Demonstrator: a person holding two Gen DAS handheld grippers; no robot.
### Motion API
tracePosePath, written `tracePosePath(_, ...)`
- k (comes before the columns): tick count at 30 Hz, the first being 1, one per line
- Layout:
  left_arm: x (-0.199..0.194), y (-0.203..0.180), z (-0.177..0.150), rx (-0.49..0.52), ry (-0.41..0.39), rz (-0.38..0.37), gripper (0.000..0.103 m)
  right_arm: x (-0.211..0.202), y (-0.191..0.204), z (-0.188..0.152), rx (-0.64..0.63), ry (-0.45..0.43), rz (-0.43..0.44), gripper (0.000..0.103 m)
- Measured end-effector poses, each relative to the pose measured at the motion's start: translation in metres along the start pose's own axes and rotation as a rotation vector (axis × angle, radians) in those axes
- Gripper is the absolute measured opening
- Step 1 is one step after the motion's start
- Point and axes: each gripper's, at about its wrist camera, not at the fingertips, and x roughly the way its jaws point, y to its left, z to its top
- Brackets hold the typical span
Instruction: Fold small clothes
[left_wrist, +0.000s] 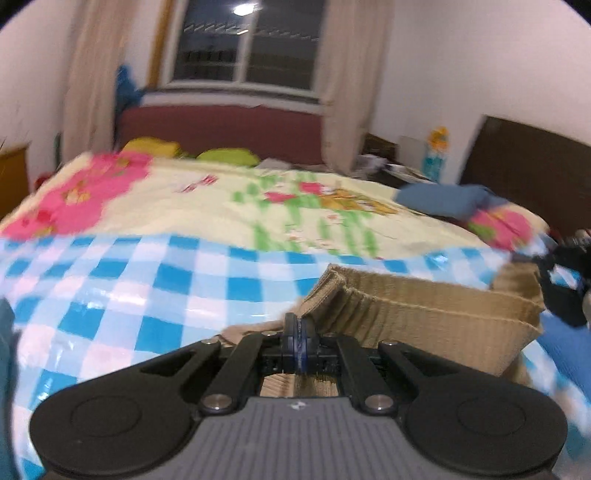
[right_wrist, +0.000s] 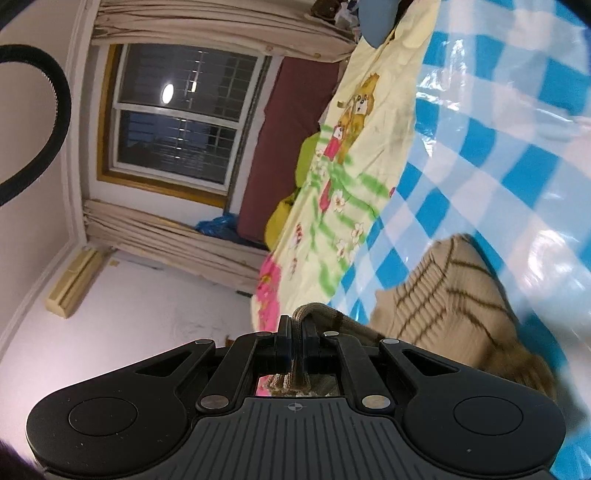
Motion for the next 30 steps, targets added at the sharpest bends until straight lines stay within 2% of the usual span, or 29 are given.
tracePosePath(4, 0.057, 0.033, -0.011, -0.123, 0.075, 0.08, 0.009, 0.054, -0.027, 0.013, 0.002, -0.02, -0.144, 0.006)
tracePosePath(7, 0.079, 0.047, -0.031, -0.156, 0.134, 0.144, 0.009, 0.084, -0.047, 0.014, -0.028, -0.013, -0.272, 0.009)
tracePosePath(10, 0.074, 0.053, -0.043, -0.198, 0.158, 0.139, 0.01, 0.092, -0.054, 0.01, -0.047, 0.021, -0.292, 0.011)
tracePosePath(15, 0.054, 0.055, -0.044, -0.215, 0.135, 0.161, 0.012, 0.071, -0.033, 0.009, -0.211, 0.021, -0.288, 0.014)
tracePosePath(16, 0.047, 0.051, -0.044, -0.214, 0.125, 0.148, 0.014, 0.065, -0.028, 0.007, -0.252, 0.026, -0.305, 0.016)
tracePosePath(18, 0.032, 0.043, -0.045, -0.216, 0.105, 0.117, 0.021, 0.053, -0.024, -0.002, -0.339, 0.045, -0.348, 0.029)
tracePosePath(20, 0.021, 0.035, -0.048, -0.237, 0.098, 0.085, 0.028, 0.045, -0.028, -0.01, -0.378, 0.076, -0.375, 0.031)
tracePosePath(25, 0.01, 0.011, -0.058, -0.19, 0.128, 0.044, 0.037, 0.04, -0.038, -0.031, -0.409, 0.171, -0.408, 0.031)
tracePosePath(27, 0.014, 0.005, -0.063, -0.147, 0.161, 0.055, 0.045, 0.044, -0.035, -0.037, -0.476, 0.201, -0.44, 0.031)
tracePosePath(28, 0.018, 0.003, -0.066, -0.126, 0.175, 0.072, 0.044, 0.047, -0.034, -0.039, -0.514, 0.207, -0.465, 0.03)
tracePosePath(29, 0.024, 0.003, -0.069, -0.111, 0.191, 0.086, 0.044, 0.05, -0.033, -0.041, -0.552, 0.212, -0.491, 0.025)
tracePosePath(30, 0.029, 0.003, -0.072, -0.103, 0.204, 0.089, 0.044, 0.054, -0.033, -0.042, -0.577, 0.22, -0.516, 0.011)
